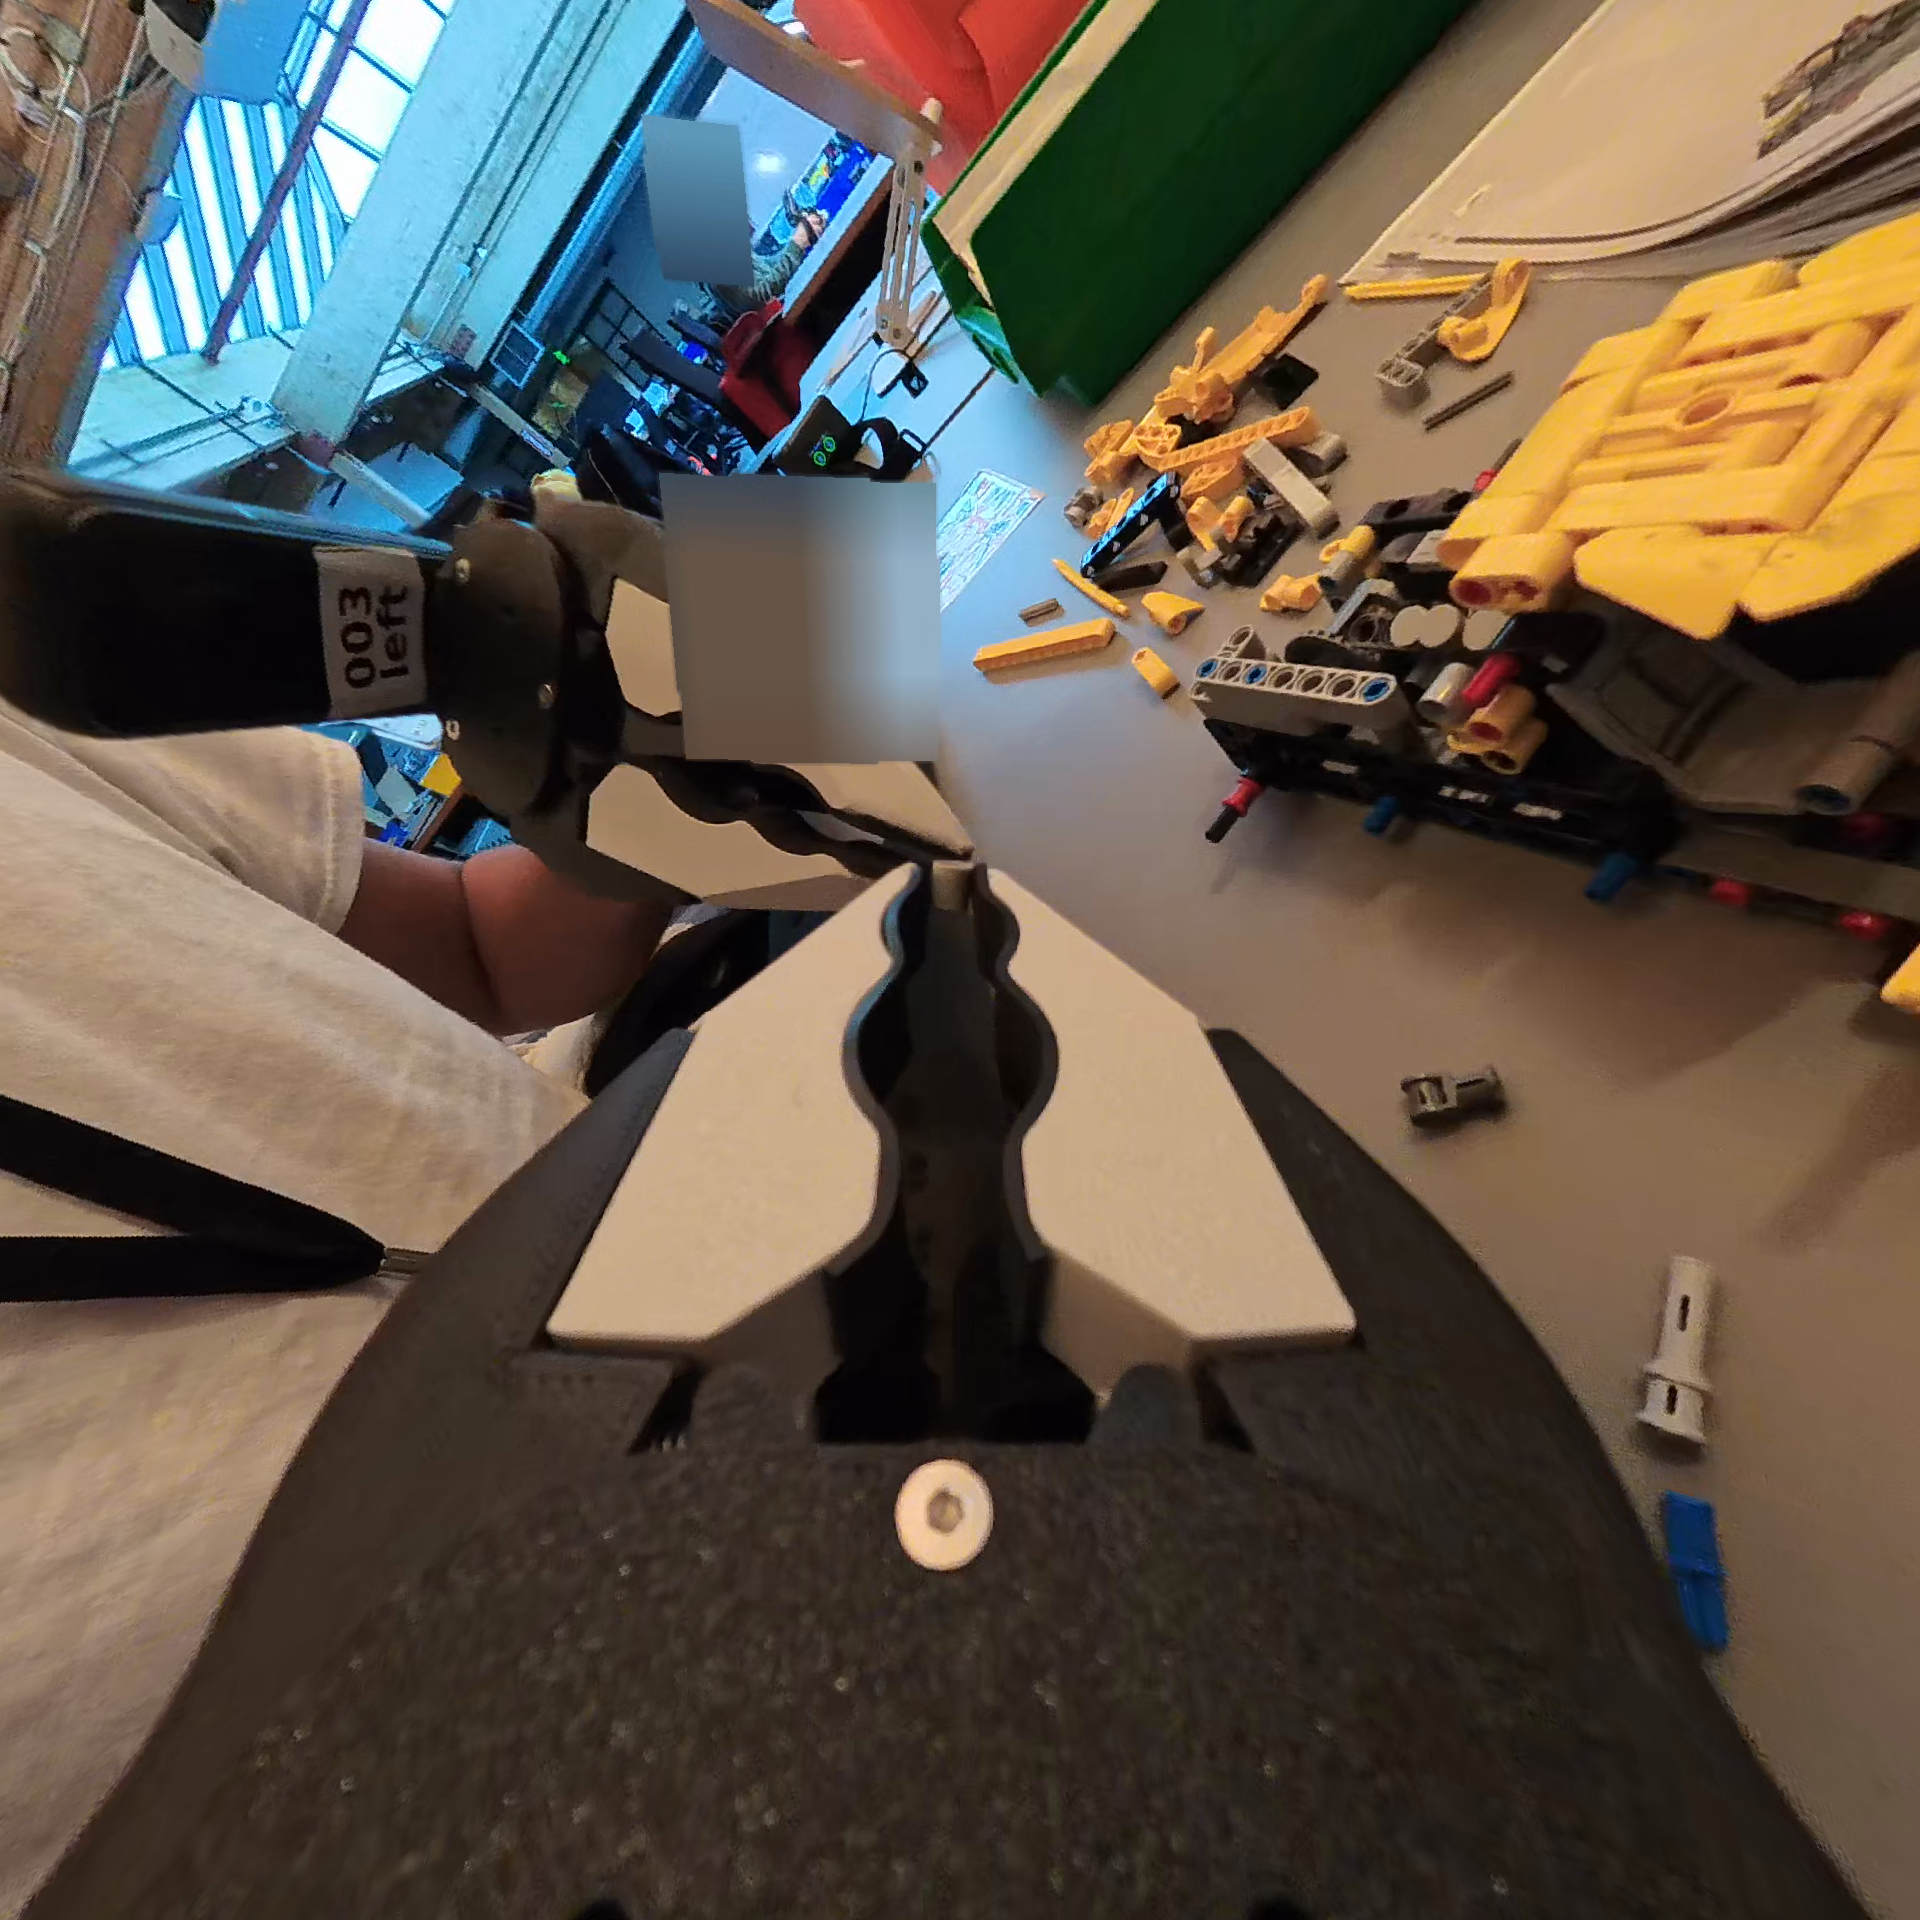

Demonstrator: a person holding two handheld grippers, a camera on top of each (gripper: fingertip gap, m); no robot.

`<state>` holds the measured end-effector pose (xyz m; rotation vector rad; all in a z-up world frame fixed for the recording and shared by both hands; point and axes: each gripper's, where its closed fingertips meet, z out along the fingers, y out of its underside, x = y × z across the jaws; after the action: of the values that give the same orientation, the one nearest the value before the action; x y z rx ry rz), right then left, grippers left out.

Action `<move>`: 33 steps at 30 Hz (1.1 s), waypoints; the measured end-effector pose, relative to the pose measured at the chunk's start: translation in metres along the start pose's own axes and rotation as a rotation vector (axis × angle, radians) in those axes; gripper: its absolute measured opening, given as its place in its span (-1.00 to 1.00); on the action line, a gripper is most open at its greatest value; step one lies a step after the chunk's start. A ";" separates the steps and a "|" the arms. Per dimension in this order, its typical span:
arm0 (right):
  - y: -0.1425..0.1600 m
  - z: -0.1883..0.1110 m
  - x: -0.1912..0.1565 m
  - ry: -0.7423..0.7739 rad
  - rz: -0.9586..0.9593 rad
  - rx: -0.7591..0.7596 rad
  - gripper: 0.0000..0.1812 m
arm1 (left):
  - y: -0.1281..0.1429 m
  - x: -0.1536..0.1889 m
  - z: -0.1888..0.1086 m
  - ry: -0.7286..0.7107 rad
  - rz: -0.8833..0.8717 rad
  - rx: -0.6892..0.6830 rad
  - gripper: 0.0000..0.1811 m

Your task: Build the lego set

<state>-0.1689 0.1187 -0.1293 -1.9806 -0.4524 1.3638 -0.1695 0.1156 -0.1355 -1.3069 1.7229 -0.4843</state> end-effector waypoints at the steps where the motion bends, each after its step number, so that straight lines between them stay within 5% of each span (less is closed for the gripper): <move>1: 0.001 -0.001 0.000 -0.001 0.010 -0.010 -0.93 | 0.000 0.001 0.000 -0.002 0.005 0.003 -0.96; 10: -0.013 -0.007 -0.007 -0.011 -0.004 0.090 -0.94 | -0.012 -0.007 -0.002 -0.069 -0.101 0.099 -0.96; 20: -0.038 -0.026 -0.012 -0.011 0.023 0.384 -0.94 | -0.042 -0.014 0.004 -0.151 -0.388 0.241 -0.96; 24: -0.022 -0.041 -0.007 0.073 -0.003 0.347 -0.94 | -0.044 0.001 0.015 -0.031 -0.452 0.251 -0.93; 27: -0.009 -0.082 0.006 0.232 -0.062 0.302 -0.94 | -0.030 0.011 0.025 0.108 -0.494 0.175 -0.72; 29: 0.005 -0.106 0.013 0.291 -0.055 0.258 -0.94 | -0.020 0.020 0.031 0.251 -0.469 0.117 -0.70; 33: 0.024 -0.121 0.018 0.277 -0.011 0.236 -0.94 | -0.005 0.009 0.058 0.314 -0.329 0.026 -0.69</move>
<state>-0.0536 0.0724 -0.1314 -1.9268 -0.1650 1.0600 -0.1192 0.1175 -0.1660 -1.5688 1.7463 -0.9403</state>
